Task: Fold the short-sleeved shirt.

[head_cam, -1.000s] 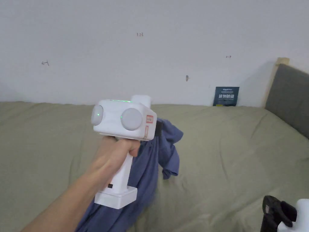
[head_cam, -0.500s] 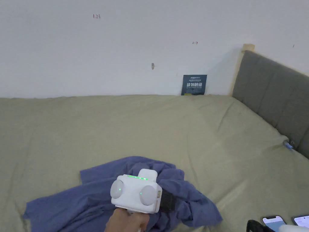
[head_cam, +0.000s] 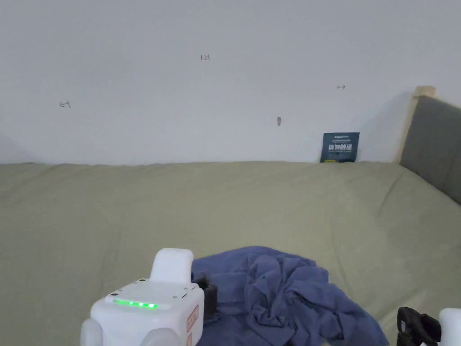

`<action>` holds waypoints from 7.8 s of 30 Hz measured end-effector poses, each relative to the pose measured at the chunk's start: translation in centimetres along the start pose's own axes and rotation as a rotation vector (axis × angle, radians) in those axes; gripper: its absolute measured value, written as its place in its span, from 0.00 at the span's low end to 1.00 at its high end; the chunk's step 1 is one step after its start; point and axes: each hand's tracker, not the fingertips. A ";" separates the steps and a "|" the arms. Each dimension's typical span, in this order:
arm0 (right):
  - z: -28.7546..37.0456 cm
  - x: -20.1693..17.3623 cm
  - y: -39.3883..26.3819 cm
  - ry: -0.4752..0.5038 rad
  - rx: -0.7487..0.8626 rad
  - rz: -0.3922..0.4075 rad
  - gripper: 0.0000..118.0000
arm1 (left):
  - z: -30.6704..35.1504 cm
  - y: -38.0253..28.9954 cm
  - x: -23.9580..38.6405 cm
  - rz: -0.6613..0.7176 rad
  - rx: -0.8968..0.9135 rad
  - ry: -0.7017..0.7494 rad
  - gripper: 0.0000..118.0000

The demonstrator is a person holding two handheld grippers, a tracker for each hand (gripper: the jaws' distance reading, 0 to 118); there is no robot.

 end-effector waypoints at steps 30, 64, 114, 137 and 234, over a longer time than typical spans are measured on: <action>1.0 -4.6 0.0 0.077 0.018 0.048 0.00 | 6.9 -2.5 -12.4 0.095 -0.015 0.199 0.00; -16.7 3.1 -0.9 -0.082 -0.316 0.070 0.00 | -19.4 -2.5 -16.7 0.045 -0.502 0.155 0.00; -4.2 12.4 24.8 -0.069 -0.040 0.161 0.01 | 9.2 19.3 -19.0 0.045 -0.020 0.438 0.00; -3.0 10.5 36.4 -0.164 0.076 0.180 0.01 | 11.7 27.9 -18.3 0.014 0.101 0.525 0.00; 0.2 2.3 -7.0 -0.065 -0.156 0.080 0.01 | 3.1 -11.7 -19.0 0.165 -0.269 0.346 0.00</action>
